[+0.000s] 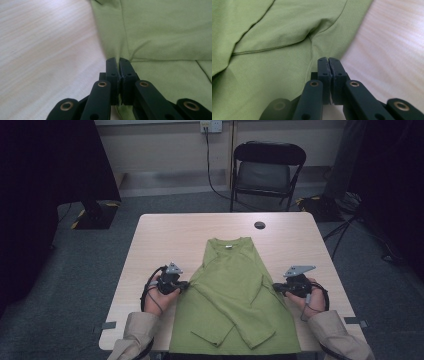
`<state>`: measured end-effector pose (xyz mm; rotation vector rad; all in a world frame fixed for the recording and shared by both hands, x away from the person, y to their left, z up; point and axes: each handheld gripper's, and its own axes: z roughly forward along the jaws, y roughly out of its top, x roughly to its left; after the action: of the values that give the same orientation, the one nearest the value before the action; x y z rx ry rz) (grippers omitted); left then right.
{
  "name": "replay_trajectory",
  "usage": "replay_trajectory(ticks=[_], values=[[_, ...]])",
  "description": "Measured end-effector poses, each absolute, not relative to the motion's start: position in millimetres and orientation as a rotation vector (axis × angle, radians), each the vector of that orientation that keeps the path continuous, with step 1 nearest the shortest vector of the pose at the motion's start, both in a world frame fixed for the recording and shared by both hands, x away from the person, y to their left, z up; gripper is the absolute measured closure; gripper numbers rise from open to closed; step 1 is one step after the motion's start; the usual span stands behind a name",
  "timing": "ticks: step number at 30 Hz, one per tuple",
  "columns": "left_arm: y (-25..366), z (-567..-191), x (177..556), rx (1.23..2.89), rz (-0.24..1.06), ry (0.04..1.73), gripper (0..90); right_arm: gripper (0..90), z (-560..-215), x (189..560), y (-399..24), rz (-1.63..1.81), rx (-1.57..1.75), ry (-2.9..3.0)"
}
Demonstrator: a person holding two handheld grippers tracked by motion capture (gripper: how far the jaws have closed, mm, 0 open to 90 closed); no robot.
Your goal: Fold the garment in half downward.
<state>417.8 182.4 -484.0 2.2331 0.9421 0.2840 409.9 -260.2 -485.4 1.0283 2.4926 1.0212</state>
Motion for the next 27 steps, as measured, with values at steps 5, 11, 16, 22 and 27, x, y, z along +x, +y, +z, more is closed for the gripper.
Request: replay_trajectory(ticks=[5, 11, 16, 22, 27], values=[[179, -483, 399, 2.259, 0.289, 0.9, 87.5, 88.0, -486, 390, -266, 1.044, 1.017, 2.505], [176, -484, 378, 2.26, 0.269, 0.873, 87.4, 87.9, -487, 362, -272, 1.059, 1.011, 2.506], [174, -483, 359, 2.273, 0.242, 0.854, 87.4, 87.6, -487, 341, -277, 1.071, 1.001, 2.511], [173, -483, 338, 2.28, 0.237, 0.823, 87.3, 87.4, -488, 321, -281, 1.091, 1.005, 2.512], [175, -483, 331, 2.266, 0.241, 0.827, 83.4, 75.2, -489, 311, -284, 1.102, 1.028, 2.504]])
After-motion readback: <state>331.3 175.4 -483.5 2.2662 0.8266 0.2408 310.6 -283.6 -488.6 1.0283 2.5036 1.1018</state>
